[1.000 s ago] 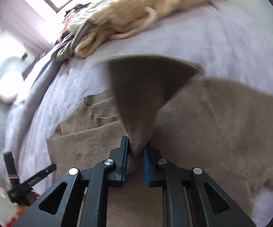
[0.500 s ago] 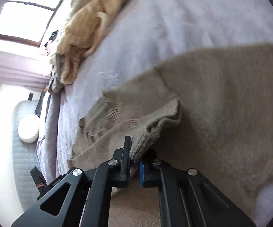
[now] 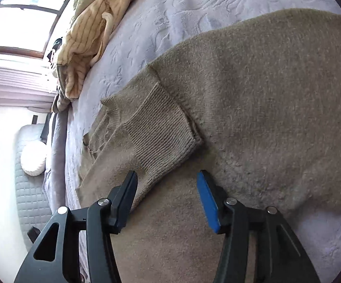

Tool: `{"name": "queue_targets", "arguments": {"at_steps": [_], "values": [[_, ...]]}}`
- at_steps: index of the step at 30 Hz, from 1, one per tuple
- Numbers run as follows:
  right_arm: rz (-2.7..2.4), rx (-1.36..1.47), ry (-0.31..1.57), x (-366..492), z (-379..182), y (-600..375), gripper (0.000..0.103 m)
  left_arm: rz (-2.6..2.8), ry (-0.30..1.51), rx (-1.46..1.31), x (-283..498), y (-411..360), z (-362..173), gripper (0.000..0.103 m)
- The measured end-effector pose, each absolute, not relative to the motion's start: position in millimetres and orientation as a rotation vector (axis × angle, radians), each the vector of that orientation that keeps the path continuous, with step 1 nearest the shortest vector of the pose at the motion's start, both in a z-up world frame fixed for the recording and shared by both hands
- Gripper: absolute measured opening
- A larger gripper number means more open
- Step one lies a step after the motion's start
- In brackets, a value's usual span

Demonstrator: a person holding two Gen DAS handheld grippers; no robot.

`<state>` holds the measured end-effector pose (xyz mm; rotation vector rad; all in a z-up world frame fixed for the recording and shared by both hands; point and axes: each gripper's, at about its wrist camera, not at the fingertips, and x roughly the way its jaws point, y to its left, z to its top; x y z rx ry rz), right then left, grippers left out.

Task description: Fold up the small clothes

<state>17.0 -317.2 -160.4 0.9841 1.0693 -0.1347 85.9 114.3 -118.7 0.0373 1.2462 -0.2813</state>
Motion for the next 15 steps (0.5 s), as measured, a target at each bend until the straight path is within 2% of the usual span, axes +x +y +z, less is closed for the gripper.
{"name": "queue_targets", "arguments": {"at_steps": [4,10,11,12,13,15], "values": [[-0.127,0.989,1.068,26.0,-160.8,-310.9,0.057,-0.344,1.271,0.105,54.1,92.6,-131.6,0.009],[-0.135,1.037,1.058,31.3,-167.9,-316.4,0.056,-0.206,1.22,0.075,80.1,87.0,-143.3,0.009],[-0.146,1.046,1.062,33.6,-169.1,-316.7,0.053,-0.191,1.216,0.072,82.7,88.3,-143.8,0.009],[-0.154,1.057,1.06,35.5,-167.8,-316.3,0.021,-0.189,1.212,0.062,83.3,90.4,-143.4,0.009],[-0.151,1.063,1.058,35.5,-165.6,-315.9,0.007,-0.19,1.204,0.057,81.8,92.5,-142.1,0.009],[-0.151,1.042,1.044,32.9,-161.5,-314.6,0.007,-0.182,1.186,0.086,77.6,94.6,-140.5,0.009]]}}
